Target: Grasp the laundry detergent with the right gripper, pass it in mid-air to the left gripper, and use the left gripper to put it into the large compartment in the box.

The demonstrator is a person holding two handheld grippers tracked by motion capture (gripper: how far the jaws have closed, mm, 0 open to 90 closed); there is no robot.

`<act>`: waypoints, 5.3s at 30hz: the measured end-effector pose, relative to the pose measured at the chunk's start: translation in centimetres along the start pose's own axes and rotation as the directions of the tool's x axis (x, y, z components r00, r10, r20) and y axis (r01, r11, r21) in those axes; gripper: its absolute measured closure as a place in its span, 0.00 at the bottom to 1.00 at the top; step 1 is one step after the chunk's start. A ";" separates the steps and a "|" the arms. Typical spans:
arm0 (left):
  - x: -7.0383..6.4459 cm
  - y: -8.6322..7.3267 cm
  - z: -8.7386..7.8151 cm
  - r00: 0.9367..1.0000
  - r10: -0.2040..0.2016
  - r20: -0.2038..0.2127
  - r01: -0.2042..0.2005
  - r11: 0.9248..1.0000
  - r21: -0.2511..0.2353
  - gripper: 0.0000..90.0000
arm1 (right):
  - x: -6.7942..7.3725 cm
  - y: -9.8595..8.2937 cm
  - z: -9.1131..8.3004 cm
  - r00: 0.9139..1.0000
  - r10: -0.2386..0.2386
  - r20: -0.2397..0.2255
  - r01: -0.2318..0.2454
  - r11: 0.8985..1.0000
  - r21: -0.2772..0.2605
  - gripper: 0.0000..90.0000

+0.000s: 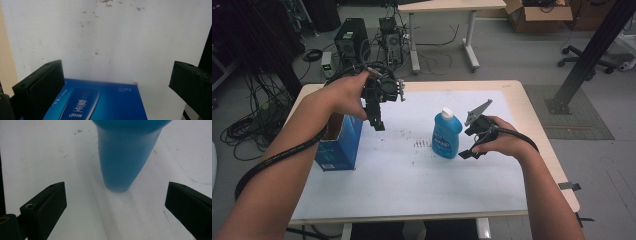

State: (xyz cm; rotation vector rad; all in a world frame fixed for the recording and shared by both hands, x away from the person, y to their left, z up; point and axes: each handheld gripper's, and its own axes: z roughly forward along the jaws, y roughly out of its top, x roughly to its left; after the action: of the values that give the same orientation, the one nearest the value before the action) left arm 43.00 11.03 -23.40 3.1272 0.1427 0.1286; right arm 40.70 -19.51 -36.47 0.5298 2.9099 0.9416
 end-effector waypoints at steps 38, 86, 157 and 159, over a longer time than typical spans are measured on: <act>-0.5 0.3 0.9 1.000 0.011 0.013 -0.011 1.000 -0.002 0.00 | 0.0 0.0 2.0 0.996 0.071 0.049 -0.059 0.975 -0.216 0.03; -0.4 -0.8 1.6 1.000 0.004 0.020 -0.003 1.000 -0.012 0.00 | 1.1 -0.5 5.6 0.968 0.176 0.182 -0.076 0.887 -0.455 0.11; -1.6 0.1 -2.7 1.000 0.027 -0.007 -0.027 0.999 -0.030 0.00 | 3.4 3.3 -1.9 0.989 -0.087 0.121 0.136 0.862 -0.488 0.51; -1.8 0.4 -3.0 0.999 0.036 -0.004 -0.036 0.999 -0.028 0.00 | 3.7 3.6 -2.1 0.986 -0.124 0.109 0.161 0.861 -0.482 0.51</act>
State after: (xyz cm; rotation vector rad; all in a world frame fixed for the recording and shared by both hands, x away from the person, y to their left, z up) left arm 40.99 10.53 -20.54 3.1022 0.0833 0.1353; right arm 38.05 -16.71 -32.41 0.2978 2.4530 1.5264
